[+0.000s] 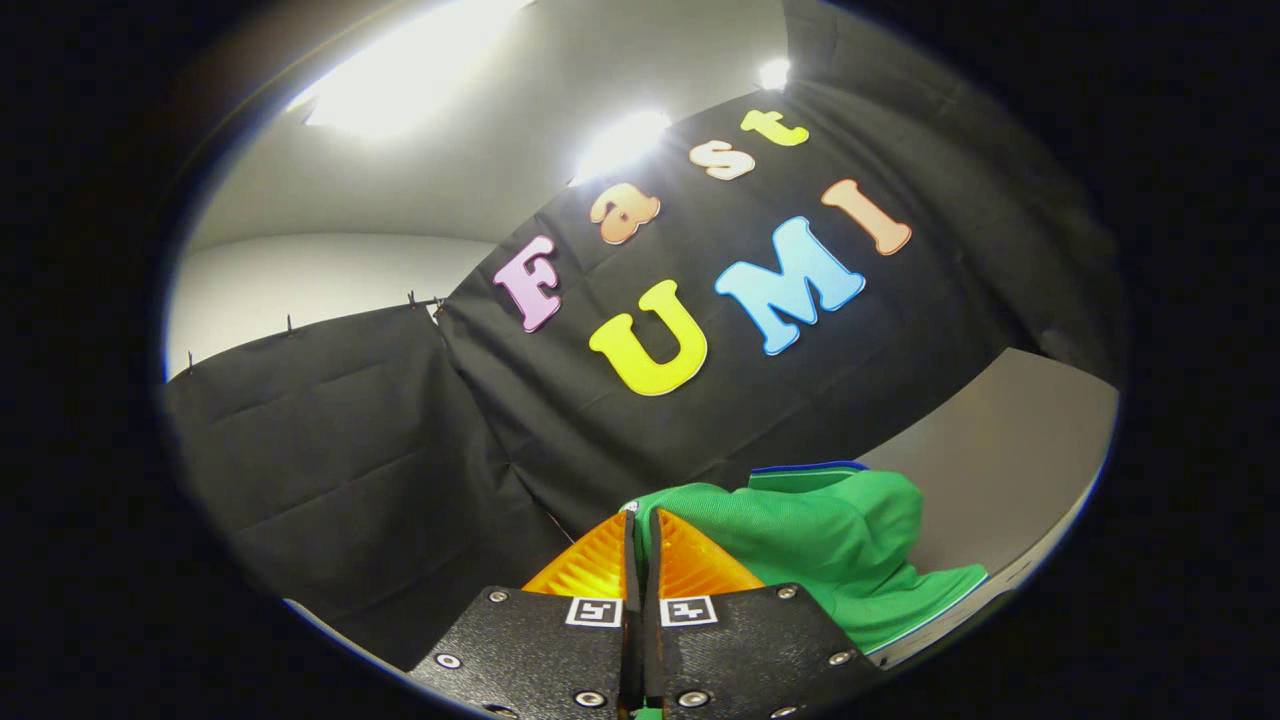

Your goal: Put the clothes into the washing machine and then close the washing machine lid.

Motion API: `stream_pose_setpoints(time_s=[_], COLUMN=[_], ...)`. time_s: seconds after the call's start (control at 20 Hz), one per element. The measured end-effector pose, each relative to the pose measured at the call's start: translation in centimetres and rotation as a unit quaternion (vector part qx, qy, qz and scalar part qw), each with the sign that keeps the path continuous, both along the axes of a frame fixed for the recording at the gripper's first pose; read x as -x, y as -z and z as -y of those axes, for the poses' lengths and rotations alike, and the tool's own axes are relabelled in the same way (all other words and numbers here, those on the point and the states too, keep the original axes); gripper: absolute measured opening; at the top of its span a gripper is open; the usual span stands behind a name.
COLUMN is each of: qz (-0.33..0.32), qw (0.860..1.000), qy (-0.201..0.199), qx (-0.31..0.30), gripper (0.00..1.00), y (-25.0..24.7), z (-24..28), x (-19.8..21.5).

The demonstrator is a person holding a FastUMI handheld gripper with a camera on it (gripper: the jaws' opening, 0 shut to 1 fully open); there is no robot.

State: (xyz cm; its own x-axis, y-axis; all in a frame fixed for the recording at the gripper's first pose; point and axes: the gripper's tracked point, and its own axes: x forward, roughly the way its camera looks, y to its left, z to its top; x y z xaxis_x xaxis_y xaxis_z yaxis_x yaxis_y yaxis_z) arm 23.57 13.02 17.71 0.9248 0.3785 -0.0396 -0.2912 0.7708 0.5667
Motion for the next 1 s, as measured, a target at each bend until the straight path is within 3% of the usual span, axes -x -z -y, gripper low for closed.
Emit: stream_pose_setpoints(time_s=[0.35, 0.65, 1.0], qz=[-0.008, -0.041, -0.088], qw=[0.999, 0.994, 0.988], qy=[-0.052, -0.099, -0.125], qx=[-0.004, -0.002, 0.012], gripper=[0.0, 0.0, 0.0], y=[0.9, 4.6, 10.3], z=[-6.5, -12.1, -15.9], x=[-1.2, -3.0, -6.1])
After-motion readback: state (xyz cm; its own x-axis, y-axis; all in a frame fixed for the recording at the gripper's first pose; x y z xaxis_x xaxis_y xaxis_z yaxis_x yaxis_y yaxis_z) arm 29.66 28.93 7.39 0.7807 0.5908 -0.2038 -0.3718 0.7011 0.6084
